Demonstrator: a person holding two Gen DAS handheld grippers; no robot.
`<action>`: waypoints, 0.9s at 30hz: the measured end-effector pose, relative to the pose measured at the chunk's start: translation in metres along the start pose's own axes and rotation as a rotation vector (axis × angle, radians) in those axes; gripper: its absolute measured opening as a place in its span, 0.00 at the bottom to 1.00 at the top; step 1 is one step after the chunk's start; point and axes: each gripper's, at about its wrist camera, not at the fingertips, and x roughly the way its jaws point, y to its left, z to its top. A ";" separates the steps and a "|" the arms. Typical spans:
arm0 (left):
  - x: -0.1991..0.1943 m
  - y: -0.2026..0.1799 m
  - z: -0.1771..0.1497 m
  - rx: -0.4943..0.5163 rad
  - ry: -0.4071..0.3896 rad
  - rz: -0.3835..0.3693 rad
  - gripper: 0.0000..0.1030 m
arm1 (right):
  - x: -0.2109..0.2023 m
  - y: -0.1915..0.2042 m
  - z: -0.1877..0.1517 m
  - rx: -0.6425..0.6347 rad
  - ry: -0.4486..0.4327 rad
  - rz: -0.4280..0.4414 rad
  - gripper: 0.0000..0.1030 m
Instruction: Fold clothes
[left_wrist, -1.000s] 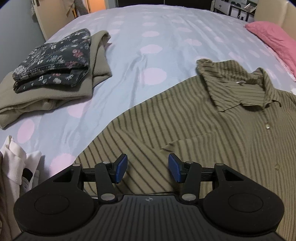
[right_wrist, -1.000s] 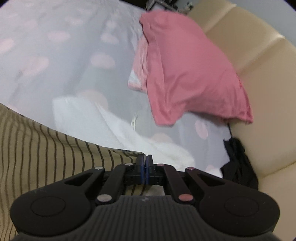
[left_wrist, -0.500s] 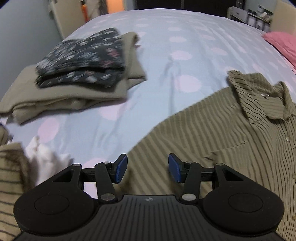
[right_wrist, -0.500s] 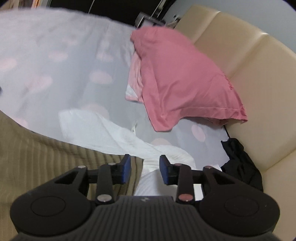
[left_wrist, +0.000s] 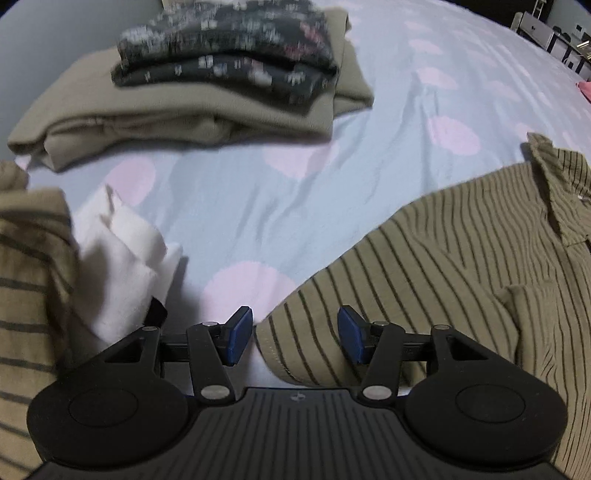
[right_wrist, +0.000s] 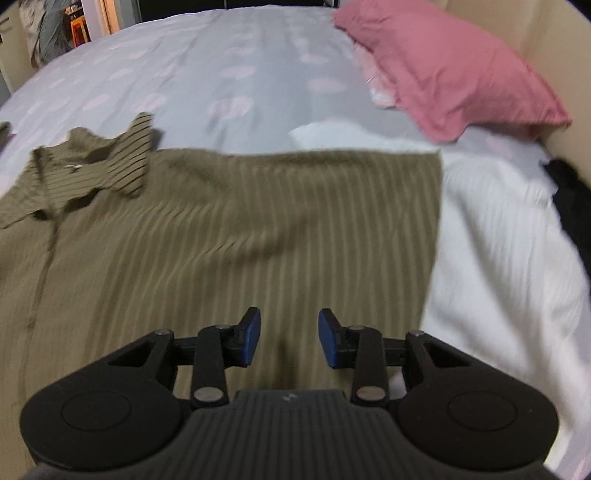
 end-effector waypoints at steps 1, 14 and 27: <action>0.002 0.002 0.000 -0.005 0.009 -0.005 0.47 | -0.003 0.004 -0.006 0.008 0.013 0.019 0.37; -0.025 0.003 0.028 -0.034 -0.069 -0.022 0.02 | 0.016 0.015 -0.026 0.041 0.096 0.020 0.41; -0.010 0.005 0.098 0.076 -0.082 0.215 0.02 | 0.038 0.006 -0.020 -0.011 0.112 -0.008 0.41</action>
